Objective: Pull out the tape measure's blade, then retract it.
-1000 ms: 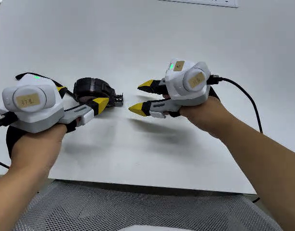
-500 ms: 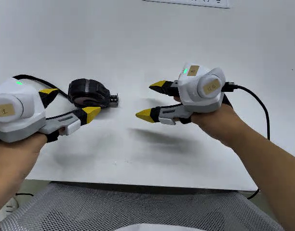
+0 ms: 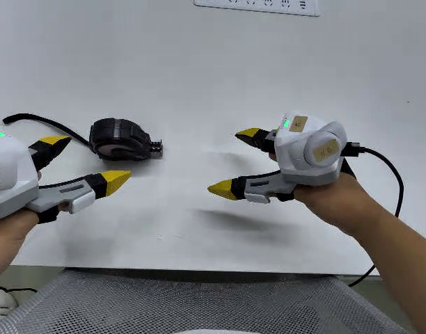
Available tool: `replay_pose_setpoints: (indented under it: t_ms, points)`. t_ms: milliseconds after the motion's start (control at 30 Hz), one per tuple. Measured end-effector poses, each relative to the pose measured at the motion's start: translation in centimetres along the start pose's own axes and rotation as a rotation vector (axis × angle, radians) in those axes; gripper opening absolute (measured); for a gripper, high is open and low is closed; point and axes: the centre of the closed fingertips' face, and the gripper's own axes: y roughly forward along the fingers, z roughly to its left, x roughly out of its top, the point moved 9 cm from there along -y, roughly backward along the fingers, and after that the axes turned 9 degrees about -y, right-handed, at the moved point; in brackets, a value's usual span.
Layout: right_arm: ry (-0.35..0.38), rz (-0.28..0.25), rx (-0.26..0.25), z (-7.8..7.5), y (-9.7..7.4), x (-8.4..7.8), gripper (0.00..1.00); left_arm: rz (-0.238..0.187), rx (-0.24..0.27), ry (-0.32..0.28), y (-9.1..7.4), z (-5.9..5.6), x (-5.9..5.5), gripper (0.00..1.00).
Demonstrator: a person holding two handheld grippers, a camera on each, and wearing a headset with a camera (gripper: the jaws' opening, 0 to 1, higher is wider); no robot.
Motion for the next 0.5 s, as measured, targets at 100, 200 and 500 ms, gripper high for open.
replay_pose_setpoints:
  t_ms: [100,200,500]
  points:
    - [0.006,0.001,-0.013,0.1,-0.6,-0.1,0.69,0.006,-0.010,0.012,-0.2,0.0,-0.1,0.69]
    - [0.013,0.002,-0.023,0.3,-1.2,-0.2,0.72,0.010,-0.022,0.019,-0.4,0.0,-0.1,0.70]
    - [0.028,0.016,-0.041,0.9,-2.5,-1.3,0.79,0.032,-0.050,0.060,-1.3,-0.1,-0.6,0.74]
